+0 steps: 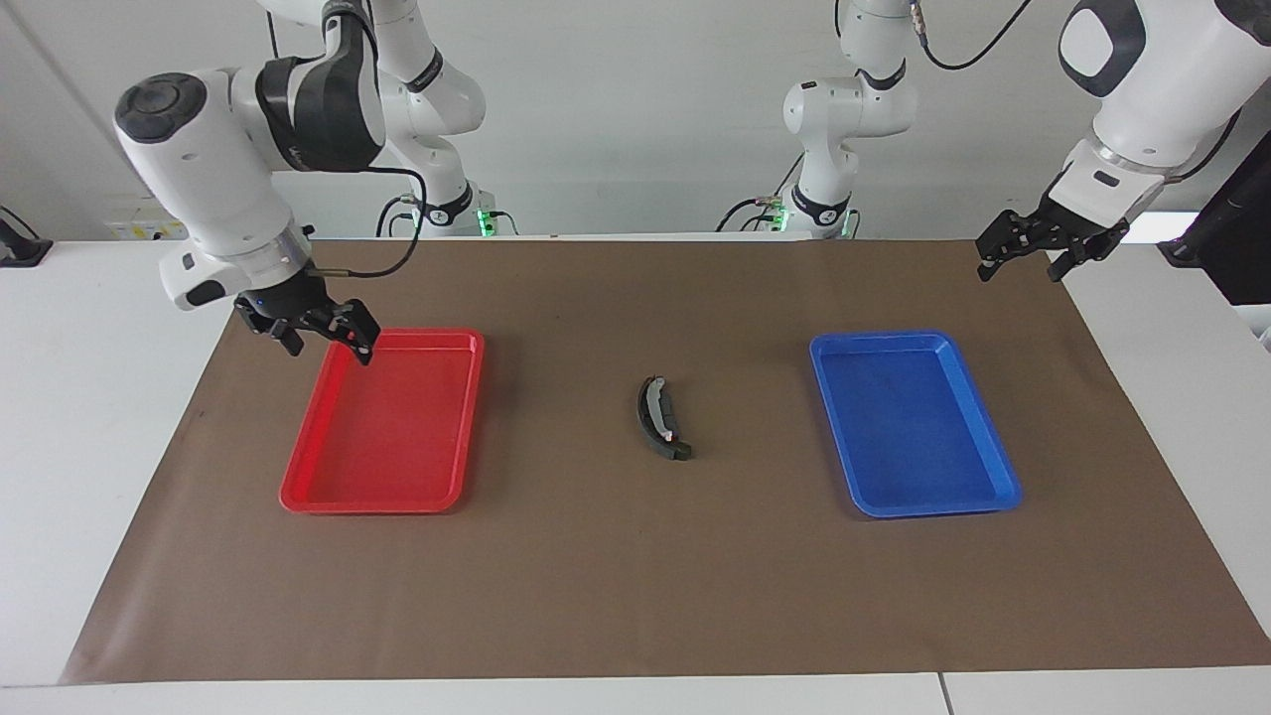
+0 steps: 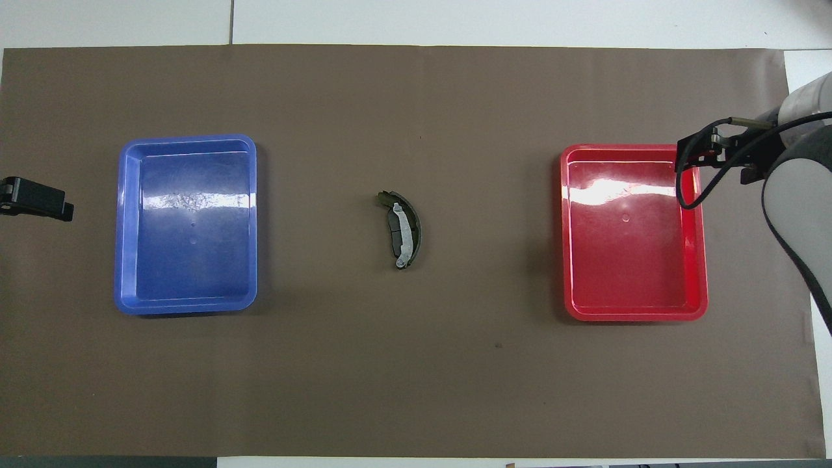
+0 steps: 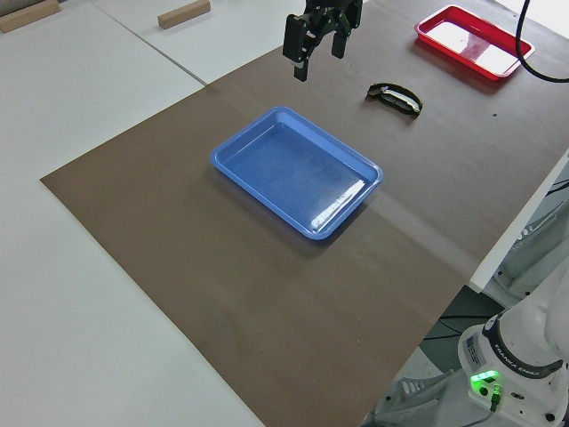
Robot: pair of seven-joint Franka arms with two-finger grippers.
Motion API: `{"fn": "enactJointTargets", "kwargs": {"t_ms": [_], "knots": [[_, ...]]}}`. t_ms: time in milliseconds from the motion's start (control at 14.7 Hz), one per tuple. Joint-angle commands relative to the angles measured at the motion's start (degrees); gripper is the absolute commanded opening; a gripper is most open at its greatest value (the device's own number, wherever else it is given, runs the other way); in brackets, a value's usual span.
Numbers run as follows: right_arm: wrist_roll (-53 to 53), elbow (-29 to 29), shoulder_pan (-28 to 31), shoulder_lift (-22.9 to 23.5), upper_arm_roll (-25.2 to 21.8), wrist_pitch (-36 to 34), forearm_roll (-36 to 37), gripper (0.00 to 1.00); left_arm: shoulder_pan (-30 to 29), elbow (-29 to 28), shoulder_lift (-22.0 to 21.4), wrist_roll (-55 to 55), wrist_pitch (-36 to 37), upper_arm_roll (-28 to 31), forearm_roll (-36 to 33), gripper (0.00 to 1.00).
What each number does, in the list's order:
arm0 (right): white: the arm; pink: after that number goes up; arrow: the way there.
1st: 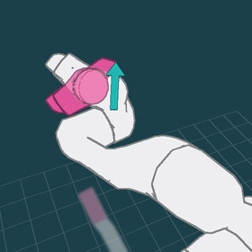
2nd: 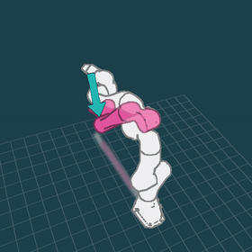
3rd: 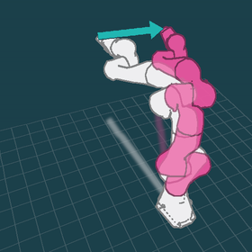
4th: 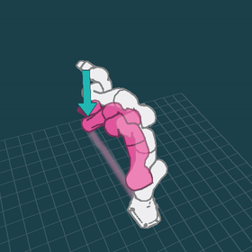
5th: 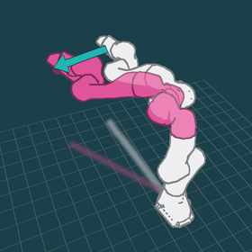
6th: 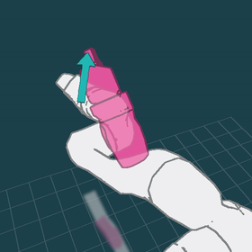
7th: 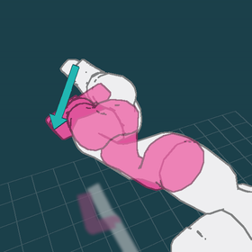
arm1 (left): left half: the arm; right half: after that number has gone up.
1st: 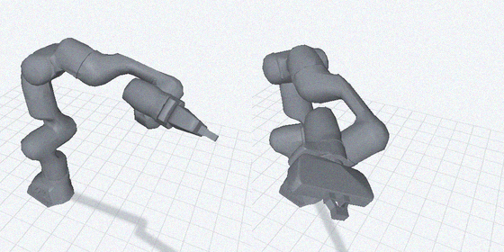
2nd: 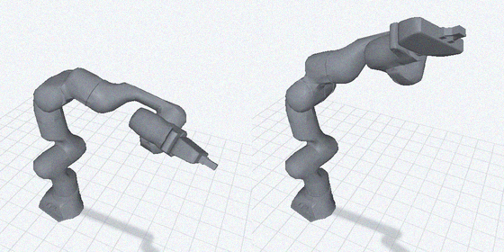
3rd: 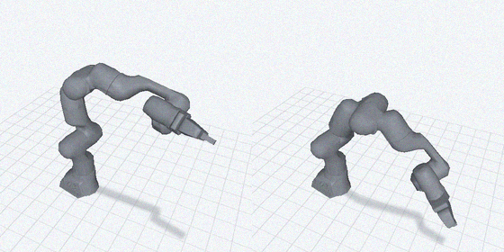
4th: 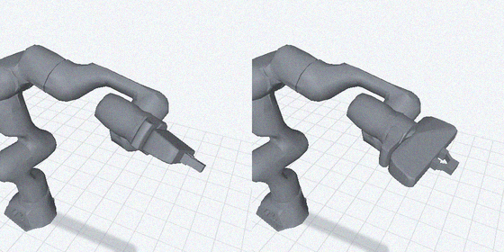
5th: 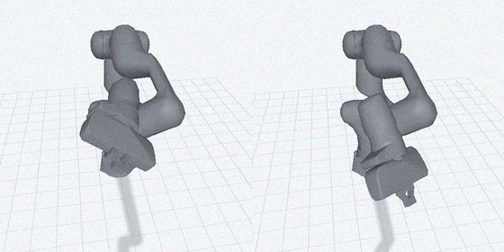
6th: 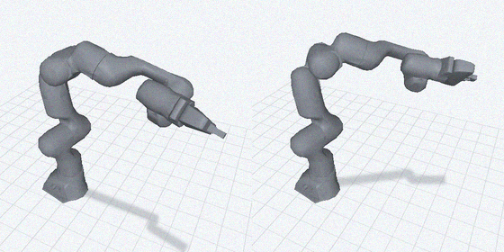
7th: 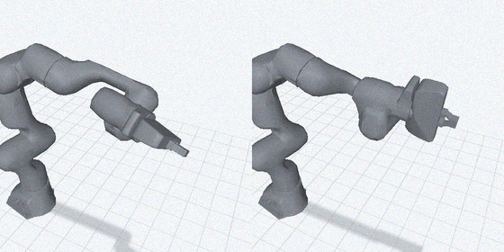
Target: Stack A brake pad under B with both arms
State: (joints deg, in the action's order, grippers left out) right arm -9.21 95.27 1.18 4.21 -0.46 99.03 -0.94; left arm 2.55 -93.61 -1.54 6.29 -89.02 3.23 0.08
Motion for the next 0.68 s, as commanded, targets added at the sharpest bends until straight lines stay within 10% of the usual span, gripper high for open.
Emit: {"fn": "enactJointTargets", "kwargs": {"t_ms": [0, 612], "knots": [[2.3, 1.1, 1.8, -3.9, 0.8, -4.1, 0.6, 0.99, -0.5, -1.9, -1.7, 0.1, -0.8, -0.2, 0.3, 0.99], [2.6, -5.9, 1.0, -5.3, 1.7, -14.7, 3.3, 0.99, -0.5, -1.9, -1.7, 0.1, -0.8, -0.2, 0.3, 0.99]]}}
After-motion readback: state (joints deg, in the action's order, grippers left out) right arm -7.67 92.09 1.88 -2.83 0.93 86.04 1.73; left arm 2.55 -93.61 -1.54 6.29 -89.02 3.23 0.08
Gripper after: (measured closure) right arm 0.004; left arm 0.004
